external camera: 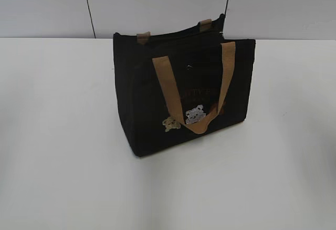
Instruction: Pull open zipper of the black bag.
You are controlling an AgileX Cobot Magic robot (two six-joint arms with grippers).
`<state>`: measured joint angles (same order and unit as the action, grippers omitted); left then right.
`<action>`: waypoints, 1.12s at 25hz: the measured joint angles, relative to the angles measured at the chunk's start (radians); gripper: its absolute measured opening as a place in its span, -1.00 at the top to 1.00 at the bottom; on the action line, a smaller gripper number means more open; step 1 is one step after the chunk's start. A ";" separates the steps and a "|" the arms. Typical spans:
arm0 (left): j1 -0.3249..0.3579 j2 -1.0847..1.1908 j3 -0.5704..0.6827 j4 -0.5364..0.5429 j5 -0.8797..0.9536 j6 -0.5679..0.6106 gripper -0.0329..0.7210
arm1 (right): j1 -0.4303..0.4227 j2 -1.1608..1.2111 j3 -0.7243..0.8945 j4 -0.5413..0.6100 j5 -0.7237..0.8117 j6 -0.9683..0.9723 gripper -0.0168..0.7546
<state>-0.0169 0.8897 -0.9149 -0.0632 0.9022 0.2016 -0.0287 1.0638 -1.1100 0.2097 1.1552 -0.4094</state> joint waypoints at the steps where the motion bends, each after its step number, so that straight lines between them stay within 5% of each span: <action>1: -0.002 -0.058 0.044 0.000 0.008 0.000 -0.50 | 0.000 -0.047 0.053 0.000 -0.010 0.000 -0.24; 7: -0.006 -0.334 0.275 -0.010 0.062 -0.018 -0.50 | 0.000 -0.310 0.321 0.000 -0.063 -0.001 -0.24; 15: -0.006 -0.578 0.342 -0.055 0.081 -0.031 -0.33 | 0.000 -0.545 0.601 0.000 -0.083 -0.011 -0.24; 28: -0.006 -0.747 0.370 -0.078 0.171 -0.088 -0.22 | 0.000 -0.785 0.635 -0.004 -0.059 -0.010 -0.24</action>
<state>-0.0226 0.1432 -0.5448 -0.1412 1.0733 0.1138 -0.0287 0.2784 -0.4746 0.2059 1.0965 -0.4195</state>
